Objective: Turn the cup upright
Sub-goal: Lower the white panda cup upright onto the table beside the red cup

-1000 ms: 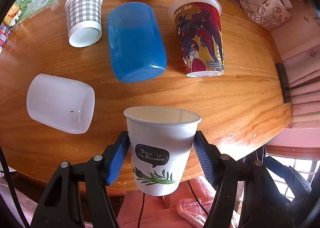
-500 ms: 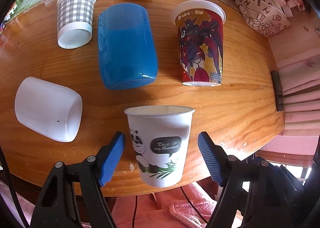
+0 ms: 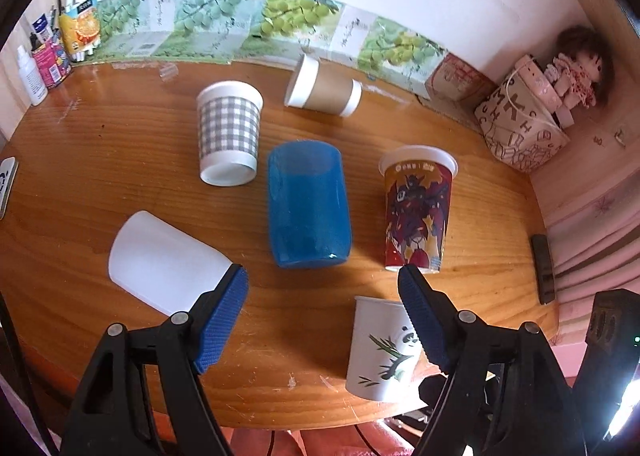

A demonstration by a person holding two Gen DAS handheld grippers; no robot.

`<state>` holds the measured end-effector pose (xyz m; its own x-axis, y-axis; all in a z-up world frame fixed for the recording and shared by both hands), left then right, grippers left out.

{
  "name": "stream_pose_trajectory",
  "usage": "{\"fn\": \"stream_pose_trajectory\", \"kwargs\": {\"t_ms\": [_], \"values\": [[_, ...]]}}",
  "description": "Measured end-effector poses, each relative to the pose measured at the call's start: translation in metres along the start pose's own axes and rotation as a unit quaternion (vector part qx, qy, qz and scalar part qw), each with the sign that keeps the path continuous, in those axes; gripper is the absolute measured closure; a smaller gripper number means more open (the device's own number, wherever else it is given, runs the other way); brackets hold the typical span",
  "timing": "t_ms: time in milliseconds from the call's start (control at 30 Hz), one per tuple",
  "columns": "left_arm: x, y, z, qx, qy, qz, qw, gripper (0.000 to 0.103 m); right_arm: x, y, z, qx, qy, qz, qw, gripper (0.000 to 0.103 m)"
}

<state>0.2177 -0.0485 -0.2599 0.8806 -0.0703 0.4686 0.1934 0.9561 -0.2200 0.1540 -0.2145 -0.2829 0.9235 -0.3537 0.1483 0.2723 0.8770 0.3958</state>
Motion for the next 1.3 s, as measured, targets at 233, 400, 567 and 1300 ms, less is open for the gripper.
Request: {"fn": "stream_pose_trajectory", "kwargs": {"t_ms": [233, 400, 567, 1300], "values": [[0.000, 0.024, 0.017, 0.029, -0.031, 0.036, 0.9985, 0.023, 0.009, -0.003, -0.022, -0.010, 0.002, -0.014, 1.000, 0.000], [-0.004, 0.039, 0.033, 0.046, -0.049, 0.051, 0.9964, 0.023, 0.015, -0.009, -0.035, -0.011, 0.001, -0.026, 1.000, 0.000], [-0.011, 0.047, 0.042, 0.062, -0.058, 0.048, 0.9953, 0.023, 0.022, -0.015, -0.049, -0.015, -0.004, -0.043, 0.999, 0.000], [-0.018, 0.023, 0.046, 0.061, -0.047, -0.004, 0.9970, 0.023, 0.043, -0.001, -0.041, 0.003, -0.066, -0.014, 0.998, 0.028]]}}
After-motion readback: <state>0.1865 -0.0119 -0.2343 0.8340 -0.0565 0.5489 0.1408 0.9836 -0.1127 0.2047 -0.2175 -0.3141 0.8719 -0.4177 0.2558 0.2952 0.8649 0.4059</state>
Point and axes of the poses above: each gripper's, at about its wrist camera, not at the fingertips, and z roughly against the way its jaws point, y to its left, x to its top, the point moved 7 cm from there along -z, roughly the way its jaws point, and after that the axes turned 10 degrees about -z, right-handed, at the moved point
